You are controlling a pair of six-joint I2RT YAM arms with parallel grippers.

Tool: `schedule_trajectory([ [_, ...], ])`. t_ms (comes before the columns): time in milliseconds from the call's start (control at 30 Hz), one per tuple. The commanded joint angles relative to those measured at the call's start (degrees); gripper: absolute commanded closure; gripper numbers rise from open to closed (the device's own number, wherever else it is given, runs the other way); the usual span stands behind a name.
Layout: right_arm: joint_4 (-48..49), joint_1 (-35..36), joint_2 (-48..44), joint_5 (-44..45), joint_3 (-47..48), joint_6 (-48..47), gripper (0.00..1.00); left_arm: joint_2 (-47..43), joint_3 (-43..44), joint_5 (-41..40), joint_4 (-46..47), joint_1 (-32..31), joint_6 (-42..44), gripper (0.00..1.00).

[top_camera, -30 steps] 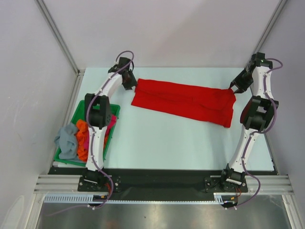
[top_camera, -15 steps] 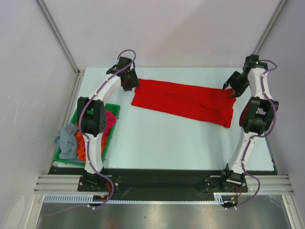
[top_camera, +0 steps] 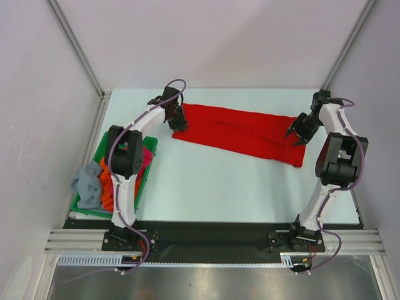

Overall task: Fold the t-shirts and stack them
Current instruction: Fold the tshirt

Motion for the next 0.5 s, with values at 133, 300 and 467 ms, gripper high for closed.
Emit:
schedule_trajectory([
  [133, 5.94, 0.30, 4.40, -0.33, 0.90, 3.87, 0.46, 3.15, 2.50, 0.38, 0.17, -0.02, -0.11, 0.71],
  [300, 4.80, -0.14, 5.99, 1.17, 2.05, 4.22, 0.47, 3.15, 2.41, -0.06, 0.09, -0.02, 0.15, 0.70],
  [467, 5.42, -0.76, 7.39, 1.26, 2.92, 4.40, 0.50, 3.76, 2.59, -0.15, 0.00, -0.02, 0.33, 0.70],
])
